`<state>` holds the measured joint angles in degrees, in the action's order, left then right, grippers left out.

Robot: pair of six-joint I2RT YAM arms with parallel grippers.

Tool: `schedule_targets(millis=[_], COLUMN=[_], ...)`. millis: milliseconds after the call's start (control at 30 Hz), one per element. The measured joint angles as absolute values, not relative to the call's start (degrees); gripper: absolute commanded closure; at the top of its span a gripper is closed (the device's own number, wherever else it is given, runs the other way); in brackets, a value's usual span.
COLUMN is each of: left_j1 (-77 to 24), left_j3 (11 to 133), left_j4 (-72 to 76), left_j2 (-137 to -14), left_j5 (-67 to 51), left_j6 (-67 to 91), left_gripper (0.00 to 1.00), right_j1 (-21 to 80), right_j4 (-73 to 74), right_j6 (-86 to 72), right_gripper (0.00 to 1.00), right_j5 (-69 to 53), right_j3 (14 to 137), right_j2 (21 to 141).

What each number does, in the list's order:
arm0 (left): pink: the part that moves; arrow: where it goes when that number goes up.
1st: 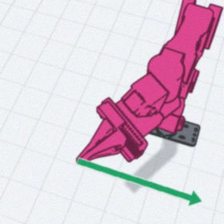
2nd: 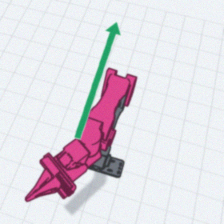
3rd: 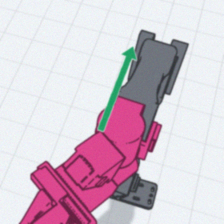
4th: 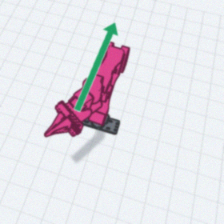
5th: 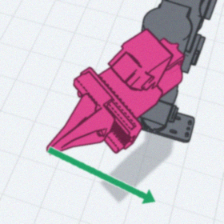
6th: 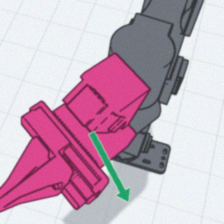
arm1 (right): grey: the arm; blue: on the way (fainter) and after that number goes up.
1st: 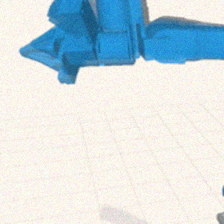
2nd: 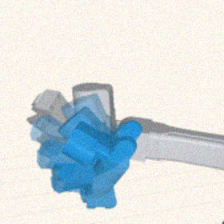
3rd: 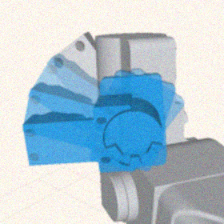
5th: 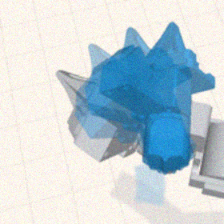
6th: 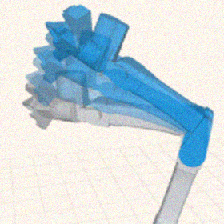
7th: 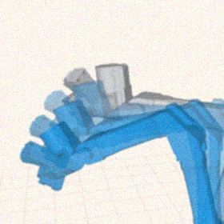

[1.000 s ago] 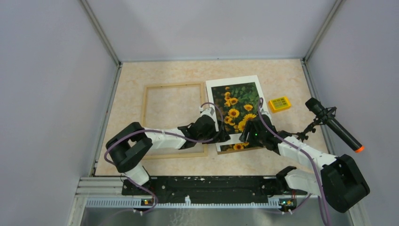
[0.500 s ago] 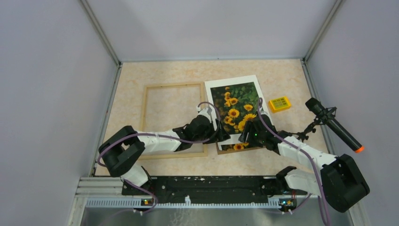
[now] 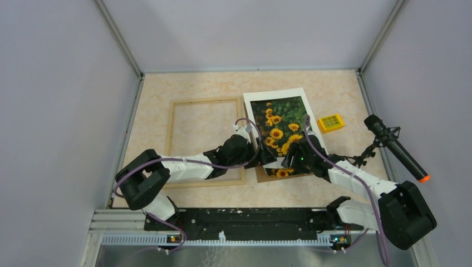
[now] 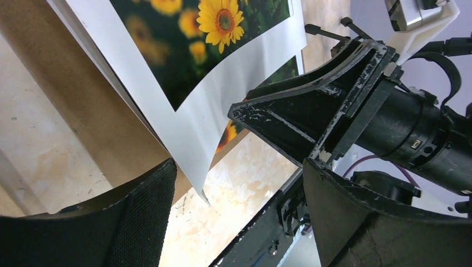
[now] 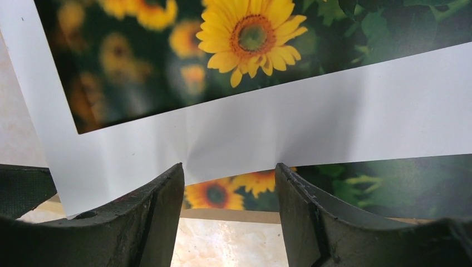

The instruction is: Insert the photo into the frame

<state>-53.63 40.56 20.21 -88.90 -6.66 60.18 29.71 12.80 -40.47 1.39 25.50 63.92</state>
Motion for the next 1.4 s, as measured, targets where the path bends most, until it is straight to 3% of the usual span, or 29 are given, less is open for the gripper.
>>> schedule_targets(millis=[367,833,1400], left_j1=[-53.0,-53.0,-52.0], left_j3=[41.5,52.1,44.4], left_j4=[18.6,8.4,8.4], left_j2=[-87.6,-89.5,-88.9], left_j5=[-8.0,-8.9,-9.9], left_j6=[59.8,52.8,52.2], left_gripper=[0.12,0.10,0.05], right_j1=[29.7,29.7,29.7], right_j4=[12.2,10.3,18.5], right_j6=[-40.1,-40.0,-35.5], right_gripper=[0.40,0.40,0.32], right_j5=[0.7,0.5,-4.6], right_j3=[25.5,25.5,28.4], right_j2=[64.3,65.3,61.8])
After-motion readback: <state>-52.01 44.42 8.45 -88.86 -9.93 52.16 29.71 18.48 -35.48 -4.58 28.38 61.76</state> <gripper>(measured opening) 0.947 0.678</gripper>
